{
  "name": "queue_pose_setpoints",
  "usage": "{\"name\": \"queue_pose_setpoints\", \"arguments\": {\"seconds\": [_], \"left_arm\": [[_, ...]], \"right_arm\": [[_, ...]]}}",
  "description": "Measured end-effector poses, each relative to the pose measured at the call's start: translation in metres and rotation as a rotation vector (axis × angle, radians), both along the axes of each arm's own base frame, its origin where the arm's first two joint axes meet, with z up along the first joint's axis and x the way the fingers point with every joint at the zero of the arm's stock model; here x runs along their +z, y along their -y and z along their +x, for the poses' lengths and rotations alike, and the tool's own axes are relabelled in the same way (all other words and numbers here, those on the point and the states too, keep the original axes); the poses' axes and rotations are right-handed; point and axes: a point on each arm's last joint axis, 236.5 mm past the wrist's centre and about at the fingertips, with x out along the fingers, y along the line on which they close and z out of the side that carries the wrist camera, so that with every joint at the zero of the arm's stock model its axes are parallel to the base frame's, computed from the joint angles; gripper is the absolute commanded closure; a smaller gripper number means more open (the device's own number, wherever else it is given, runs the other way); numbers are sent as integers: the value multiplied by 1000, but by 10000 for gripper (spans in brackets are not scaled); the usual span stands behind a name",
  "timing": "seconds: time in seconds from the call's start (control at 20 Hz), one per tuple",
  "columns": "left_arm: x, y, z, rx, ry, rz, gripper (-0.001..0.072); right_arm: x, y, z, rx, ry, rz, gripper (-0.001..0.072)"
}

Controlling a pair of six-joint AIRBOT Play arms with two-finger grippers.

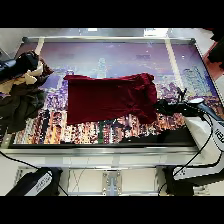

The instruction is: Fold the shirts.

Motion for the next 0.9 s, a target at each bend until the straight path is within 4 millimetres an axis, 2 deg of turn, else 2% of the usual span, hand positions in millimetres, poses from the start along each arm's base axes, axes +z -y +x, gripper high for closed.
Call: {"name": "queue_pose_setpoints", "arguments": {"seconds": [0.05,0.1,0.15,0.25,0.35,0.4,0.5,0.65,0.8,0.9], "left_arm": [[-2,1,-1,0,-5,-5,243],[-4,1,-2,-2,-13,-8,243],[-4,2,-2,-3,-13,-11,243],[-9,2,-4,-5,-28,-11,244],[-24,-1,-6,3,-58,-3,244],[-39,-1,-11,10,-98,-8,245],[-88,-3,-29,46,-205,-47,246],[-171,-1,-74,198,-336,-227,246],[-247,17,-125,348,-481,-470,244],[-277,28,-149,399,-554,-562,243]], "right_arm": [[-2,-3,3,-5,7,-1,470],[-5,-2,6,-13,16,-13,655],[-5,-3,9,-23,21,-7,681],[-2,-4,15,-48,37,2,682],[2,-4,19,-69,47,23,682],[6,-3,20,-73,53,30,682],[15,-1,20,-75,71,41,682],[30,1,17,-57,94,53,682],[42,0,15,-43,113,65,682],[47,-1,14,-40,122,68,682]]}}
